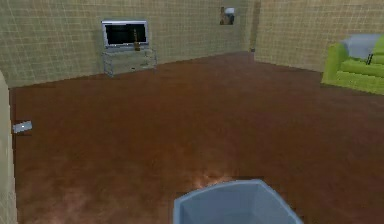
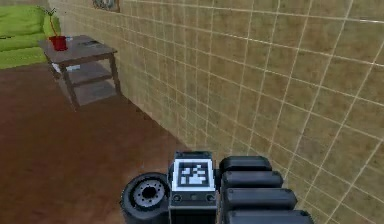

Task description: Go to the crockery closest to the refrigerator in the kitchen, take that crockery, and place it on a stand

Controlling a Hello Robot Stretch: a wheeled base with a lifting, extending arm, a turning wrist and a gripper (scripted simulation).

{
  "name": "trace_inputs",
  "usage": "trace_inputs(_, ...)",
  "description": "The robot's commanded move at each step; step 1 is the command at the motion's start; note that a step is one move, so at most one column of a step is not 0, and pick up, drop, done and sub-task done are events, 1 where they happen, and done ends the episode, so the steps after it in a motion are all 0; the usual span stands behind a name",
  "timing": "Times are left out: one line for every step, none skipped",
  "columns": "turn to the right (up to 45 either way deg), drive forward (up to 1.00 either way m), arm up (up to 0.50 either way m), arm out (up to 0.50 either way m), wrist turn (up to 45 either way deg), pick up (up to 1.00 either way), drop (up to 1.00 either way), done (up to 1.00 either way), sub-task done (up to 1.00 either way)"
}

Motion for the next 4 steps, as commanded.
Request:
trace_inputs(-12.0,0.0,0.0,0.0,0.0,0.0,0.0,0.0,0.0)
trace_inputs(0.0,1.0,0.0,0.0,0.0,0.0,0.0,0.0,0.0)
trace_inputs(0.0,1.0,0.0,0.0,0.0,0.0,0.0,0.0,0.0)
trace_inputs(0.0,1.0,0.0,0.0,0.0,0.0,0.0,0.0,0.0)
